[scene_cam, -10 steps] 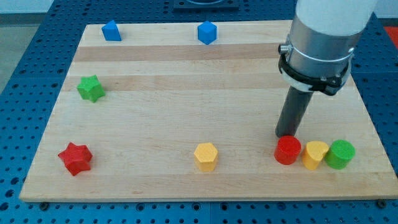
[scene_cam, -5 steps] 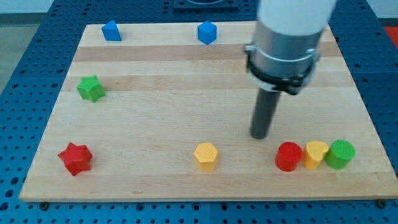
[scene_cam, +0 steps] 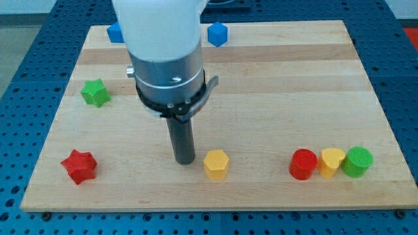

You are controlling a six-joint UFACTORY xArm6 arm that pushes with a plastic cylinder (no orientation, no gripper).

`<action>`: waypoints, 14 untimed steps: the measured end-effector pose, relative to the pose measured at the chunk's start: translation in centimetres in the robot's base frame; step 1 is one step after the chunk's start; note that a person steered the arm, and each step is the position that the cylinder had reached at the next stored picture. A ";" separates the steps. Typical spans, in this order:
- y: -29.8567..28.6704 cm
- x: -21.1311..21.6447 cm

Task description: Move the yellow hexagon to the left of the red circle

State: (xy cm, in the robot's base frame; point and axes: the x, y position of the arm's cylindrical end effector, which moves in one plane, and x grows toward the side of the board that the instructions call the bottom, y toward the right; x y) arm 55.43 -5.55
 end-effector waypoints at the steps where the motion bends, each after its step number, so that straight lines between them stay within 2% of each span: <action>1: 0.0 1.3; 5: 6.6 1.3; 11: 10.5 1.0; 14: 10.1 -4.6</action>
State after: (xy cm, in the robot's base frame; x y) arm 50.81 4.50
